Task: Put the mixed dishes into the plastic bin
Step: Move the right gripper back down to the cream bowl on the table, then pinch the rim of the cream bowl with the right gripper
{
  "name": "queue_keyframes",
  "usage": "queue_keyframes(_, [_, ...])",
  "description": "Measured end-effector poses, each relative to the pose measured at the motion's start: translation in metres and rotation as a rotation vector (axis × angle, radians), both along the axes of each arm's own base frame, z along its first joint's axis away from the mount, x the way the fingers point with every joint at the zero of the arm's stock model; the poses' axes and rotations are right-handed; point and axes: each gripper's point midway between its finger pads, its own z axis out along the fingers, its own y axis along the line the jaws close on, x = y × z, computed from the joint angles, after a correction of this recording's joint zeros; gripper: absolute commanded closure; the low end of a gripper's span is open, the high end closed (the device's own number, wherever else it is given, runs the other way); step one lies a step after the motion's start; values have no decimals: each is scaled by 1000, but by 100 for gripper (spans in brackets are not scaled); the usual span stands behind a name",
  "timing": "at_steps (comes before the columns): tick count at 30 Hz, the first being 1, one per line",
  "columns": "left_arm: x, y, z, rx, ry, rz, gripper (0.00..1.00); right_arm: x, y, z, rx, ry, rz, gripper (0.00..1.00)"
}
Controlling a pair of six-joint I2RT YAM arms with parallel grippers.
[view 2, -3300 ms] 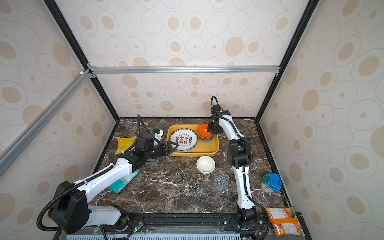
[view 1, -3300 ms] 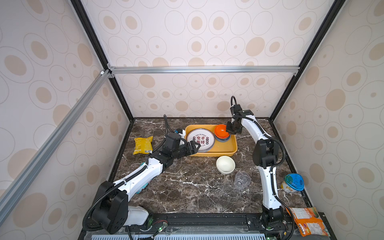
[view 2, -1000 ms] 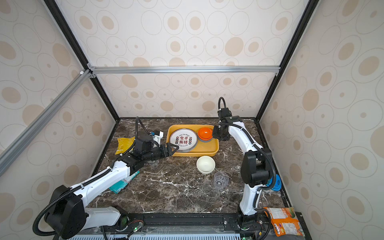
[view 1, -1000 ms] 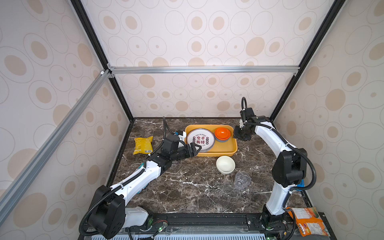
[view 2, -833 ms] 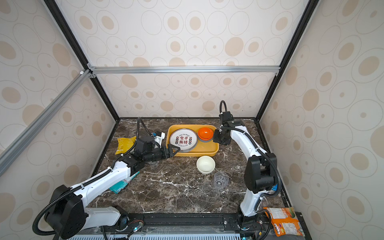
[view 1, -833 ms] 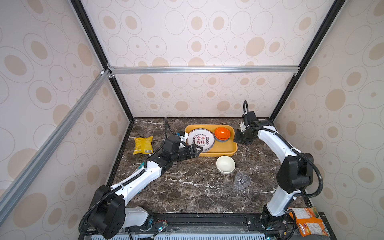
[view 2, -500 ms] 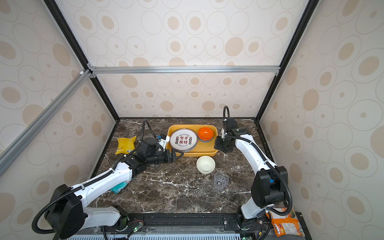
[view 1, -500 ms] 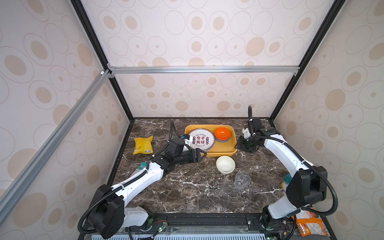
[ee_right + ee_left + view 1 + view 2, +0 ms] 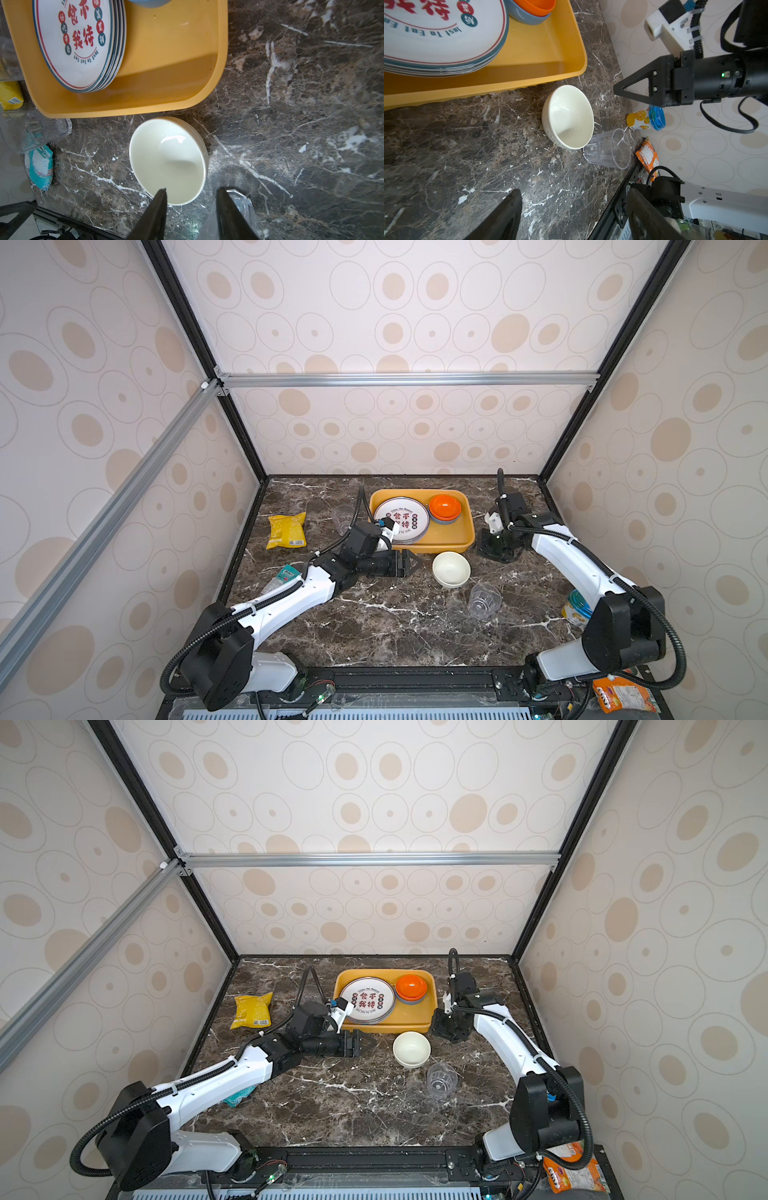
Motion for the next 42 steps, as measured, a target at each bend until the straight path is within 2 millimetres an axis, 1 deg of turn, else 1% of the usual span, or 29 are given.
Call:
queue_keyframes(7, [-9, -9, -10, 24, 10, -40, 21, -2, 0, -13, 0, 10, 8, 58])
queue_keyframes(13, [-12, -11, -13, 32, 13, -51, 22, -3, 2, -34, -6, 54, 16, 58])
queue_keyframes(17, [-12, -11, -13, 33, 12, -49, 22, -4, 3, -43, -11, 72, 25, 61])
queue_keyframes(28, [-11, -11, -15, 37, 15, -48, 22, -1, 7, -59, -19, 95, 43, 65])
queue_keyframes(37, [-12, -12, -16, 39, 17, -49, 22, -3, 11, -70, -26, 118, 58, 72])
queue_keyframes(42, [-12, -12, -18, 42, 20, -50, 23, -5, 14, -74, -37, 126, 71, 73])
